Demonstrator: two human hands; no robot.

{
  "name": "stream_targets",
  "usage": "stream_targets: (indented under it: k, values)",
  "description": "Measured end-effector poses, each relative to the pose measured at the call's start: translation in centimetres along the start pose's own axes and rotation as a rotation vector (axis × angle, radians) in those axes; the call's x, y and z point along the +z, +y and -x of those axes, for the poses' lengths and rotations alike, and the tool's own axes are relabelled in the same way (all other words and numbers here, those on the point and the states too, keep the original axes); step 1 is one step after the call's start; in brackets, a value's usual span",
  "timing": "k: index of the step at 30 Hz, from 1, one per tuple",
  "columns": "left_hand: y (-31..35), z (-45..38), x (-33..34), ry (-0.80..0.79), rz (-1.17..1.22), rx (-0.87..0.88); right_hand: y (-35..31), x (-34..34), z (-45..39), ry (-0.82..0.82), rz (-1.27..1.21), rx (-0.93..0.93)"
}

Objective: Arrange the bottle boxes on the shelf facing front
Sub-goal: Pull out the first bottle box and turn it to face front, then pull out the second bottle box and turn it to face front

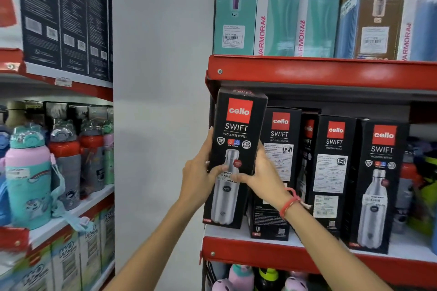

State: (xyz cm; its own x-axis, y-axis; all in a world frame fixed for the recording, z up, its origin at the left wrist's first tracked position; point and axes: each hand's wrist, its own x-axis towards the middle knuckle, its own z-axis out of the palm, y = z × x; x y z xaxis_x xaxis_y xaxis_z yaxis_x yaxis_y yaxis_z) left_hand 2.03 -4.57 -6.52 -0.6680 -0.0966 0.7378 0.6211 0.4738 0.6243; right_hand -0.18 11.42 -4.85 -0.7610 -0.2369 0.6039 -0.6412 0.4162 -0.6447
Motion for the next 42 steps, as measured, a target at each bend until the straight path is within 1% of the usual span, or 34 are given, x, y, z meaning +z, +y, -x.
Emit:
stream_targets:
  k: [6,9,18,21,23,24,26,27,28,30,32,33,36,38,42]
  values:
    - [-2.1,-0.9,1.6,0.019,-0.017,-0.073,0.9,2.6,-0.3,0.180,0.084,0.044]
    - [-3.0,-0.7,2.2,0.005,-0.029,-0.106,1.6,3.6,-0.1,0.236,0.182,0.079]
    - [-3.3,-0.6,3.4,0.070,-0.048,-0.155,1.6,3.9,-0.4,0.256,0.516,0.107]
    - [-3.2,-0.5,3.7,0.085,-0.096,-0.164,1.1,3.4,0.1,0.266,0.714,0.065]
    - [-3.2,-0.3,3.8,0.108,-0.107,-0.180,1.2,3.0,0.5,0.293,0.788,0.004]
    - [-3.2,-0.1,3.9,0.115,-0.100,-0.188,1.3,2.7,0.8,0.345,0.776,-0.051]
    - [-3.2,0.4,4.0,0.120,-0.092,-0.196,2.0,2.2,1.0,0.543,0.727,-0.173]
    - [-3.2,0.6,4.0,0.121,-0.094,-0.202,2.2,1.7,0.9,0.634,0.728,-0.189]
    - [-3.1,0.7,4.1,0.119,-0.096,-0.211,2.3,1.3,0.8,0.693,0.743,-0.150]
    - [-2.9,0.8,4.3,0.111,-0.104,-0.232,2.3,0.6,0.2,0.749,0.731,0.050]
    - [-2.5,0.8,4.4,0.105,-0.144,-0.240,2.1,0.3,-0.1,0.736,0.615,0.233]
    - [-2.3,1.0,4.4,0.100,-0.169,-0.238,2.1,0.4,0.0,0.701,0.572,0.284]
    - [-1.4,1.4,4.3,0.079,-0.198,-0.237,2.7,0.5,0.4,0.589,0.495,0.342]
    - [-0.7,1.8,4.1,0.081,-0.228,-0.225,3.1,0.3,0.7,0.580,0.385,0.327]
    - [1.1,2.7,3.4,0.122,-0.274,-0.128,3.2,-0.4,2.7,0.610,0.247,0.163]
